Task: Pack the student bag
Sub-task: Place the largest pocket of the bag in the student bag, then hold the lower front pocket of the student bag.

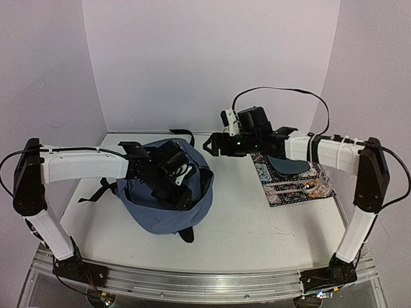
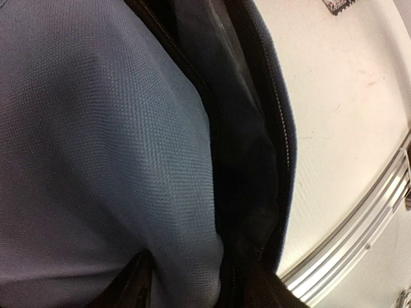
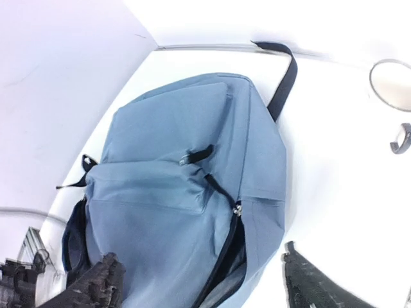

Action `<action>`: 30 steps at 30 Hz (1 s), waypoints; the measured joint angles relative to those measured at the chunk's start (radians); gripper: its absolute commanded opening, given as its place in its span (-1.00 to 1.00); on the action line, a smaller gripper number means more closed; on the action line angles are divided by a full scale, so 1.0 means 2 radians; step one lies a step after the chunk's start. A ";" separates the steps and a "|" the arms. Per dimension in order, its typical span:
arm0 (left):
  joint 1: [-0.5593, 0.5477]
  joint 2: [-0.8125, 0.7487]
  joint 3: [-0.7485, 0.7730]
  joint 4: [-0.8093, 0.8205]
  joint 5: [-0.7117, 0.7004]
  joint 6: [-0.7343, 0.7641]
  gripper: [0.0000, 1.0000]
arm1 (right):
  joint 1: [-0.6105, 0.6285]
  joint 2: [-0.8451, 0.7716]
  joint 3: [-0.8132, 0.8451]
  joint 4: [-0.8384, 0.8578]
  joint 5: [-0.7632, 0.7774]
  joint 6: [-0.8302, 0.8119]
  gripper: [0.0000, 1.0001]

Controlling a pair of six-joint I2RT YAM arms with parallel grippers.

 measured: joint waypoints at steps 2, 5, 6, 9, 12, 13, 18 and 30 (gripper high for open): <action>-0.002 0.002 0.007 0.001 0.001 -0.006 0.38 | -0.005 0.025 0.017 -0.003 -0.007 -0.007 0.38; -0.002 0.003 0.028 0.003 0.001 -0.014 0.61 | -0.007 0.065 0.045 -0.009 -0.016 -0.025 0.27; -0.001 0.003 0.037 0.005 0.000 -0.019 0.66 | -0.007 0.077 0.054 -0.011 -0.019 -0.035 0.26; 0.012 -0.001 0.054 0.016 -0.003 -0.033 0.73 | -0.007 0.109 0.082 -0.019 -0.026 -0.067 0.17; 0.042 -0.005 0.056 0.020 -0.012 -0.049 0.80 | -0.007 0.131 0.104 -0.029 -0.033 -0.105 0.12; 0.055 -0.006 0.056 0.020 -0.017 -0.052 0.84 | -0.007 0.137 0.112 -0.033 -0.035 -0.118 0.10; 0.102 -0.003 0.065 0.014 -0.048 -0.062 0.91 | -0.007 0.167 0.149 -0.045 -0.042 -0.169 -0.05; 0.125 0.088 0.170 -0.001 -0.134 -0.006 0.93 | -0.007 0.237 0.225 -0.087 -0.066 -0.255 -0.24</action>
